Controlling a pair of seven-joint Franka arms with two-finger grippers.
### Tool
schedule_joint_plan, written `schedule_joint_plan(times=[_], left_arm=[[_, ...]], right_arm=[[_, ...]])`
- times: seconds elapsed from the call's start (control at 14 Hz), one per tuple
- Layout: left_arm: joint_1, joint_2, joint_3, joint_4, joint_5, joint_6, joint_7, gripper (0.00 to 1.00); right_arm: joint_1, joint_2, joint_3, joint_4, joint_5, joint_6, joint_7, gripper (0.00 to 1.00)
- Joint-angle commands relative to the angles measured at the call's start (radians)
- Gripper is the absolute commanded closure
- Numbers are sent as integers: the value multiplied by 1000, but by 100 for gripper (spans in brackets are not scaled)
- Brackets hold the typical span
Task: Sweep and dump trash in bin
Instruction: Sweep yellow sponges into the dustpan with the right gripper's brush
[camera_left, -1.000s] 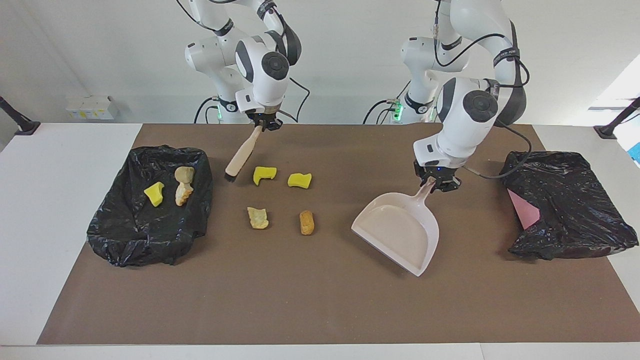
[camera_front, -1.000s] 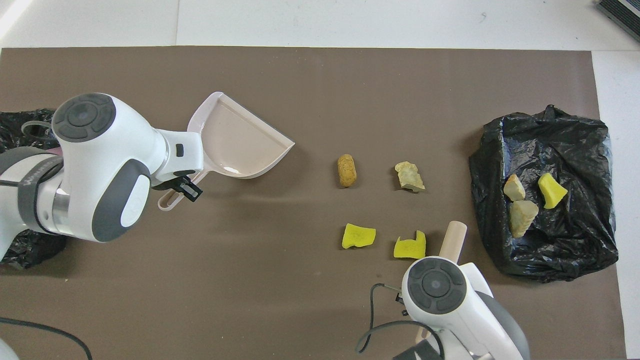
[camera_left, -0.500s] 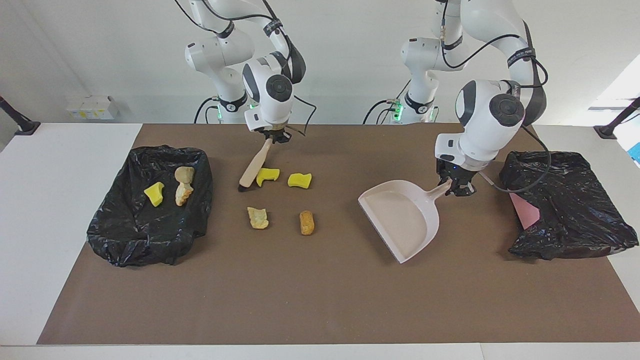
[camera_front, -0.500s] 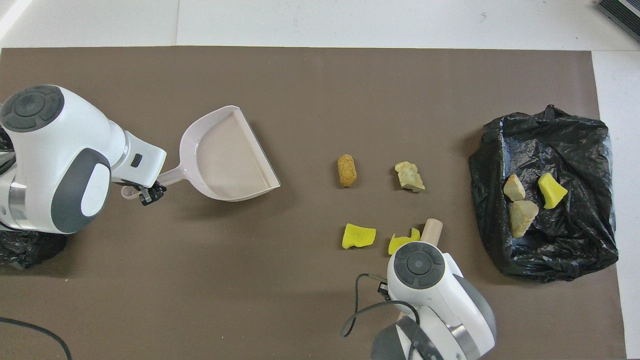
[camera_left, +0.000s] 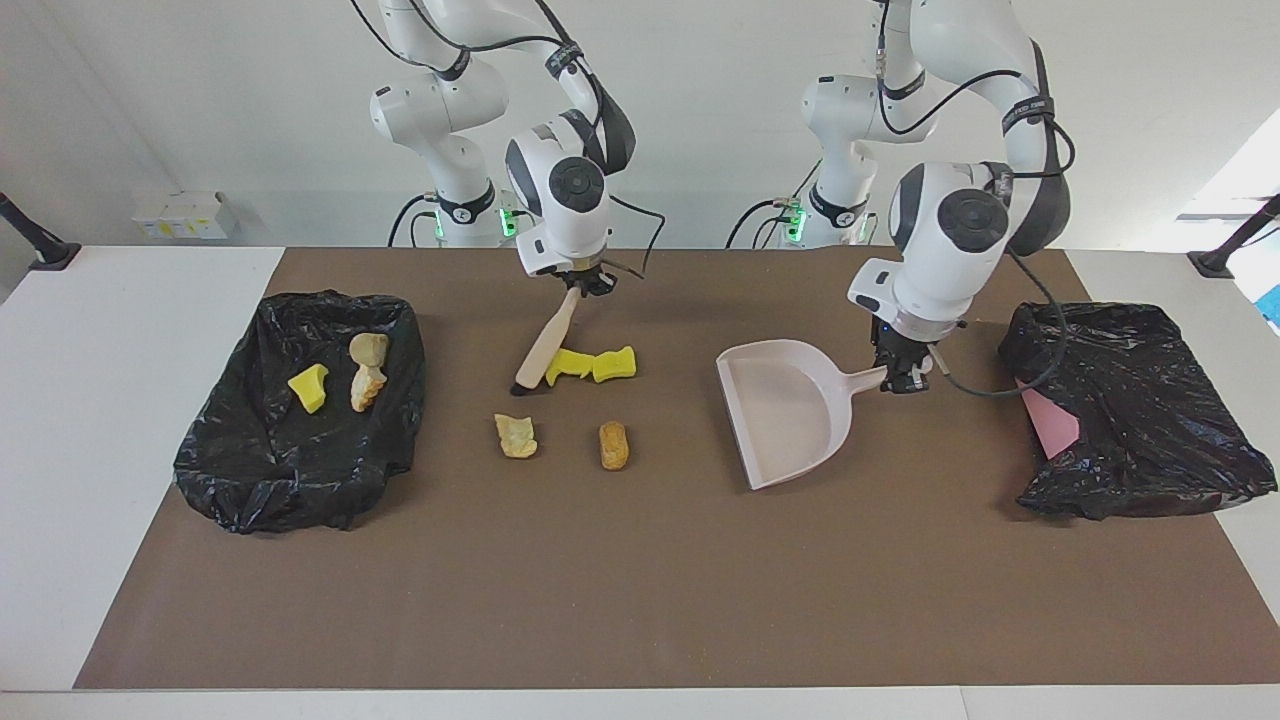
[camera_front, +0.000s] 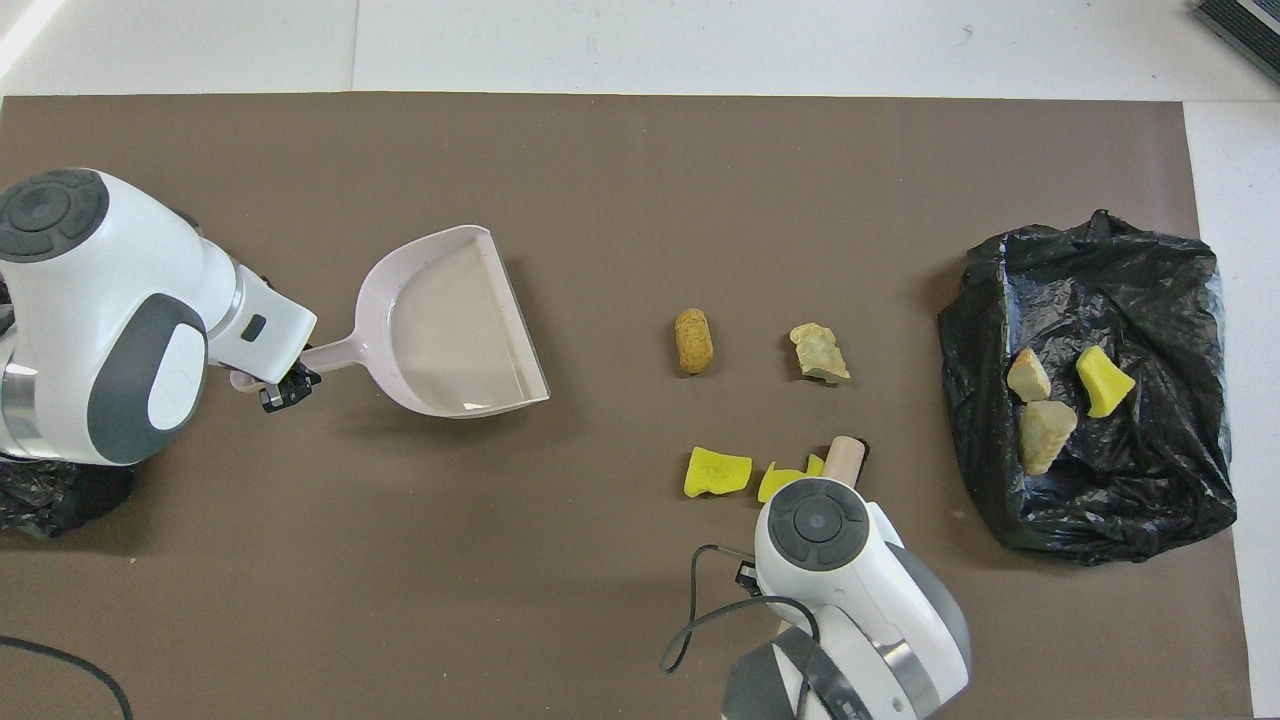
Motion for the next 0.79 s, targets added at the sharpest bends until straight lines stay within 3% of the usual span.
schedule_joint_plan(times=[0.0,0.21,0.71], left_arm=[[-81,-52,12,-102,50,51,-88,100],[-153,-81,12,-182,75,120,-214,100],[-178,-64,6,-187,75,173,-245,100]], right_arm=[[-6,51,3,45,49,33,-36,100],[-3,55,3,40,104,90,-89,100],[75,46,6,34,179,118,-232,100]])
